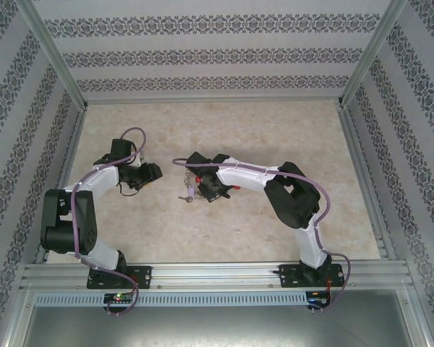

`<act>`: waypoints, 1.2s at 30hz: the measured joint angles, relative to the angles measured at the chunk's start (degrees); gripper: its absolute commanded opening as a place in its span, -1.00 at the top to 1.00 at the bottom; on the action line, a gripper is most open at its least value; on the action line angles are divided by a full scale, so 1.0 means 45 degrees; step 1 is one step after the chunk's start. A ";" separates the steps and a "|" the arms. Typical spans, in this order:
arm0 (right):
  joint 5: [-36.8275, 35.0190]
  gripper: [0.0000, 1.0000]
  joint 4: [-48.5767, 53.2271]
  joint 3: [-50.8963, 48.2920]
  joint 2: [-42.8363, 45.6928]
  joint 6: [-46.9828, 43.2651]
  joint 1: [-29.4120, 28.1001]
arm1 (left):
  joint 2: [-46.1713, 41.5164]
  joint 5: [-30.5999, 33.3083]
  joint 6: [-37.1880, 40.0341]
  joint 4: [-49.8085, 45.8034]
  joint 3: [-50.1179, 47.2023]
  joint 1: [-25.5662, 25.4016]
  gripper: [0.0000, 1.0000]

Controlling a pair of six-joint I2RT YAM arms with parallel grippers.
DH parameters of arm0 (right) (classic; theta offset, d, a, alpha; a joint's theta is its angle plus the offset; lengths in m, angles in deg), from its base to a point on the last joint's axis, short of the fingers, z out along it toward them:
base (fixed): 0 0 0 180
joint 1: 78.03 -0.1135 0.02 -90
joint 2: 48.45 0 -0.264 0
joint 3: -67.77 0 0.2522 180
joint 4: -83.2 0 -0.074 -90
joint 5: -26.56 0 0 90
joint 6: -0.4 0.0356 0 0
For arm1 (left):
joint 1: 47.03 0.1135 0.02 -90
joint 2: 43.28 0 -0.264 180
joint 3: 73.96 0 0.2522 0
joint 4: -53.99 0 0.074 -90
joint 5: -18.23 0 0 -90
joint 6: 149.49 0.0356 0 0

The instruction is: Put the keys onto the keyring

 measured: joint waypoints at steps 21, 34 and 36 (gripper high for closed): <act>0.2001 1.00 0.0049 0.0219 0.0427 -0.0092 0.1059 | -0.0801 -0.1783 0.0593 0.2098 -0.0845 -0.0044 0.00; 0.5804 1.00 -0.2798 -0.2535 0.2662 -0.3589 0.3638 | -0.1137 -0.5153 0.5105 0.9598 -0.1355 -0.2710 0.09; 0.6125 1.00 -0.3288 -0.3045 0.3036 -0.4420 0.3745 | -0.0427 -0.5697 0.6067 0.9617 -0.0845 -0.2948 0.13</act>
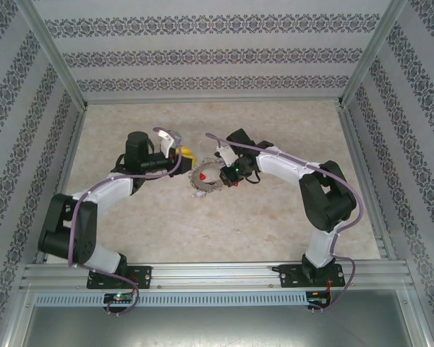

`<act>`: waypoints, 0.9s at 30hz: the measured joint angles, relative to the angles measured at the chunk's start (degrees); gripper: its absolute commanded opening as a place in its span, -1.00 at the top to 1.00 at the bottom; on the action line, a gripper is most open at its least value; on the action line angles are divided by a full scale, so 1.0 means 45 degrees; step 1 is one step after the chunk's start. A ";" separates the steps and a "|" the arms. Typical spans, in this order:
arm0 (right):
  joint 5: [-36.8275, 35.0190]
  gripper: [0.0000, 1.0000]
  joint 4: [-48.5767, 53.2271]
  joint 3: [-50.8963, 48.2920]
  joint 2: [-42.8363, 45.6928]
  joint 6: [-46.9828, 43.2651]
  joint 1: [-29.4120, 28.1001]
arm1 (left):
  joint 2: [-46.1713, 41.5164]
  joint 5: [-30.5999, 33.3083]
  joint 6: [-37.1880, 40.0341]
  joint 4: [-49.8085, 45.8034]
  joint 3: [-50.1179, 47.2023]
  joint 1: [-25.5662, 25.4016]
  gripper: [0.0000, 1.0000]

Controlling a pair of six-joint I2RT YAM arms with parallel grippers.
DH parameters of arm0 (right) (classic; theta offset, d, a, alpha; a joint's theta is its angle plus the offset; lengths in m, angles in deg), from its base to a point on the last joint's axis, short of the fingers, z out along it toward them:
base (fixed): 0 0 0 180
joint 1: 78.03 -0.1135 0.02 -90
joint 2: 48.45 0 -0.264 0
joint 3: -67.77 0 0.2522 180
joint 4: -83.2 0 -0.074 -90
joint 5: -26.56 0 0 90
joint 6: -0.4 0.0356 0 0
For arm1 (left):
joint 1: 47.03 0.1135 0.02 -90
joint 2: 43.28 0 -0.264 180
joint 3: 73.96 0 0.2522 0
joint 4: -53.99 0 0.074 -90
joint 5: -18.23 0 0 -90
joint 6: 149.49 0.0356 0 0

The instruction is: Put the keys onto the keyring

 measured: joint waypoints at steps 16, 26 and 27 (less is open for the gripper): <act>0.3181 1.00 -0.4877 -0.2657 0.2467 -0.4211 0.1059 | 0.2589 -0.2361 0.4930 -0.2283 0.1870 -0.1287 0.21; 0.4274 1.00 -0.6028 -0.3249 0.2526 -0.4668 0.1171 | 0.3366 -0.2647 0.6023 -0.3259 0.2968 -0.1763 0.29; 0.4299 1.00 -0.6115 -0.3293 0.2540 -0.4668 0.1200 | 0.3390 -0.2637 0.6125 -0.3361 0.3045 -0.1763 0.29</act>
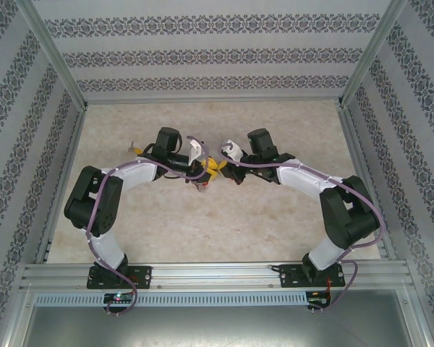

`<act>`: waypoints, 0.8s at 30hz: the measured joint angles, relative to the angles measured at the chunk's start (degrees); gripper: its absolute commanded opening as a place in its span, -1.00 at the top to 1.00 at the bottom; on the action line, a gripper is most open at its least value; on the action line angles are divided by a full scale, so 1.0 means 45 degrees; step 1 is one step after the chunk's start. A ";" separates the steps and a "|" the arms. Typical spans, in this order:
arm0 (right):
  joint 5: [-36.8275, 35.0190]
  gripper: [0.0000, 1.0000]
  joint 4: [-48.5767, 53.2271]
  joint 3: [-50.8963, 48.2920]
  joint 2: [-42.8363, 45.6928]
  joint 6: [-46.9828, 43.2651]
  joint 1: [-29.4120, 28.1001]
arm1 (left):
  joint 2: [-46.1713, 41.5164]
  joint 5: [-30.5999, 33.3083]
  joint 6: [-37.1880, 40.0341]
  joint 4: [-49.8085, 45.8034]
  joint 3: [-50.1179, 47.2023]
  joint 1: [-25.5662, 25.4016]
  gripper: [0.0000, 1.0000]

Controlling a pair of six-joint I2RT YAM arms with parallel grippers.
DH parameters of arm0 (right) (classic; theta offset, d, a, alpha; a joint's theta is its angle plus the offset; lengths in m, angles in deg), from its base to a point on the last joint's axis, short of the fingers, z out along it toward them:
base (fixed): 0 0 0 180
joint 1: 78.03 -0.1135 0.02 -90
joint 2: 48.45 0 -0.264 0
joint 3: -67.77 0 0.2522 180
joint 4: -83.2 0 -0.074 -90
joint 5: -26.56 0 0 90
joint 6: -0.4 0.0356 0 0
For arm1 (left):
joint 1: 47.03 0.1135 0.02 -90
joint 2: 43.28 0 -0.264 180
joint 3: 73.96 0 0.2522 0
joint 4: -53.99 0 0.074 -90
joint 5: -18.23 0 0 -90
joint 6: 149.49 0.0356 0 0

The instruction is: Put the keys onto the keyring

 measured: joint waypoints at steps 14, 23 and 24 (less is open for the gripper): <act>0.0670 1.00 -0.0976 -0.0724 0.0845 -0.0257 0.0058 | 0.0457 0.0461 0.0627 -0.0544 0.0092 -0.0034 0.27; 0.0758 1.00 -0.1141 -0.0748 0.0850 -0.0296 0.0131 | 0.0583 0.0520 0.0466 -0.0398 0.0189 -0.0083 0.42; 0.0758 1.00 -0.1146 -0.0748 0.0850 -0.0301 0.0141 | 0.0583 0.0520 0.0432 -0.0355 0.0189 -0.0083 0.42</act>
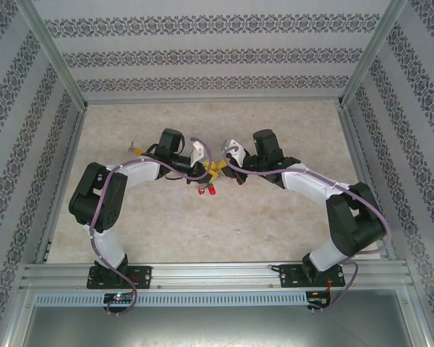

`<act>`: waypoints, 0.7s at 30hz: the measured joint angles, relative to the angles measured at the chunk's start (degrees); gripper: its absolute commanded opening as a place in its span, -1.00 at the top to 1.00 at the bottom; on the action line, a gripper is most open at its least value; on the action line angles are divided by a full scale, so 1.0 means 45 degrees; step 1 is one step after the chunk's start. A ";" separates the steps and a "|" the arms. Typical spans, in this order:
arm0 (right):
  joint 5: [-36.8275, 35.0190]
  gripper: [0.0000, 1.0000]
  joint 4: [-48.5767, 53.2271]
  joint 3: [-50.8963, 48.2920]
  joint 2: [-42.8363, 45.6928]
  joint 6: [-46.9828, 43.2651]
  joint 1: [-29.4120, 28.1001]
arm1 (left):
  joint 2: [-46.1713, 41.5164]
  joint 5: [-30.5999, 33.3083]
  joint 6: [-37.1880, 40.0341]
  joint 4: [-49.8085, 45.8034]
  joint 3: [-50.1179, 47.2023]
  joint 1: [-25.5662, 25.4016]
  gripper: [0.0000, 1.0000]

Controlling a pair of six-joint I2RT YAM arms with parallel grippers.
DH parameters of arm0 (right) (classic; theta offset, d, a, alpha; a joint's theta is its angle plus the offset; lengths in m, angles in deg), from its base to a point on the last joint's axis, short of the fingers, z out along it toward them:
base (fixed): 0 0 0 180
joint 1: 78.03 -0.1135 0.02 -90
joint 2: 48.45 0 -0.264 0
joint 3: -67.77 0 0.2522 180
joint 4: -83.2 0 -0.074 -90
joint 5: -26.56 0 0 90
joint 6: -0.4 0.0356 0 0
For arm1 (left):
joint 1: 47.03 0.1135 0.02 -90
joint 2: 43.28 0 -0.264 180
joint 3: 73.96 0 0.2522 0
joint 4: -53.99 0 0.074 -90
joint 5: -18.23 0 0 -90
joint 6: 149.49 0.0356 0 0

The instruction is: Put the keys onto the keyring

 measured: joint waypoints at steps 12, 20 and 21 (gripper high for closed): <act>-0.0015 1.00 -0.0121 -0.0024 0.0000 -0.0078 0.0000 | 0.0000 -0.0131 -0.0588 0.0389 0.0019 0.0000 0.42; -0.0063 1.00 -0.0228 -0.0073 0.0000 -0.0194 -0.0010 | -0.0005 -0.0321 -0.1098 0.0957 0.0107 0.0000 0.64; -0.0083 1.00 -0.0287 -0.0087 0.0000 -0.0228 -0.0010 | -0.0005 -0.0359 -0.1151 0.0957 0.0107 0.0000 0.76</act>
